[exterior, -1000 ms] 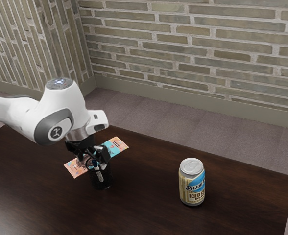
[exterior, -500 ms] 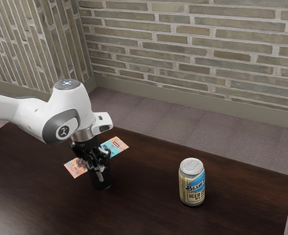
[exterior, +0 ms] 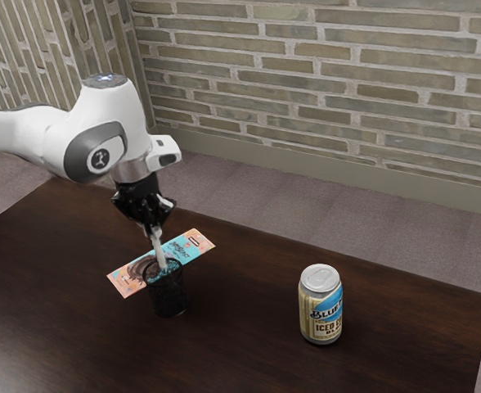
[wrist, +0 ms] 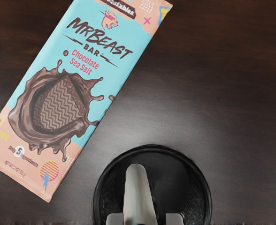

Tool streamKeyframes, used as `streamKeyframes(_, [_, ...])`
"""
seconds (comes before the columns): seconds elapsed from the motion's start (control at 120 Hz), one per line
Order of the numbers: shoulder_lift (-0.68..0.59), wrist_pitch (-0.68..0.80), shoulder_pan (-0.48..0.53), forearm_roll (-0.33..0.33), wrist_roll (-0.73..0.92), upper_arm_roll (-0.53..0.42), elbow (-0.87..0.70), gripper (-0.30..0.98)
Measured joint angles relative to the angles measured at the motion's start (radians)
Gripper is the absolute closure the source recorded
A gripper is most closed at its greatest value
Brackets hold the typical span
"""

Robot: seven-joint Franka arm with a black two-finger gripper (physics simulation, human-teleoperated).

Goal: Take the marker out of the pen holder and place it to the left of the pen holder.

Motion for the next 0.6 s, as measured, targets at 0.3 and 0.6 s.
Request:
streamKeyframes(0.3, [0.261, -0.656, -0.014, 0.014, -0.002, 0.159, 0.438, 0.77])
streamKeyframes(0.6, [0.561, -1.047, 0.009, 0.039, 0.011, 0.307, 0.545, 0.77])
